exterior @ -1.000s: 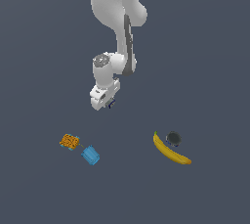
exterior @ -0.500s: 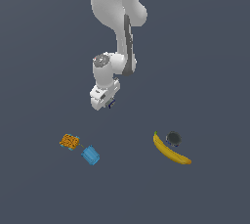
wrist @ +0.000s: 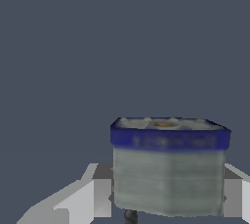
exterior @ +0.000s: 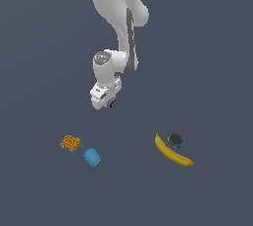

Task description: Pick up a designated object from a clutter of objects.

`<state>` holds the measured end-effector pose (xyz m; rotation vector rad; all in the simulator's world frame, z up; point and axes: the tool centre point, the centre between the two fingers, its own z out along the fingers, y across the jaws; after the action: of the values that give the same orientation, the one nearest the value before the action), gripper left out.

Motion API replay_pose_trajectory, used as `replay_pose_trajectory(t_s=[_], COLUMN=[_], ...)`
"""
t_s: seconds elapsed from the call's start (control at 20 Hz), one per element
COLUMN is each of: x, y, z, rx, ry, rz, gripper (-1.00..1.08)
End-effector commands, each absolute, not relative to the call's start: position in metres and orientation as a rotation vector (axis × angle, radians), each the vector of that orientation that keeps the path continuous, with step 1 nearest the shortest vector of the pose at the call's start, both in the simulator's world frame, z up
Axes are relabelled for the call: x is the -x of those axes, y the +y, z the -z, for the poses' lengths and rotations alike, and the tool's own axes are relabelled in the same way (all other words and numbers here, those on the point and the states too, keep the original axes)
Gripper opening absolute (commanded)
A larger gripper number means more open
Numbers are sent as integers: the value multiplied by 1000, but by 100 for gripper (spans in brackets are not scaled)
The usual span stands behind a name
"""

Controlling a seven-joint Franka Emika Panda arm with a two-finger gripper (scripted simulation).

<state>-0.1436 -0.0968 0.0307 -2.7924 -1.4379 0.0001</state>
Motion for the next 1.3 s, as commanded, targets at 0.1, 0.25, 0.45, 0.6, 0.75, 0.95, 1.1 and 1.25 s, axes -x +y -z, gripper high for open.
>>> replay_pose_trajectory(t_s=[0.1,0.25,0.45,0.6,0.75,0.95,1.1,1.25], x=[140,137,133,129,126,120,117,112], y=[-95,-94,-92,-91,-89,-87,-86,-84], z=[-52,-70,-100,-125,-150,-183,-209,-234], rx=[2793,2793,2794,2795,2795,2796,2796,2796], ry=[-1438,-1438,-1437,-1437,-1437,-1437,-1437,-1437], rz=[1,1,0,-1,-2,-2,-3,-3], gripper=[-100,-100,-100,-100,-100,-100,-100,-100])
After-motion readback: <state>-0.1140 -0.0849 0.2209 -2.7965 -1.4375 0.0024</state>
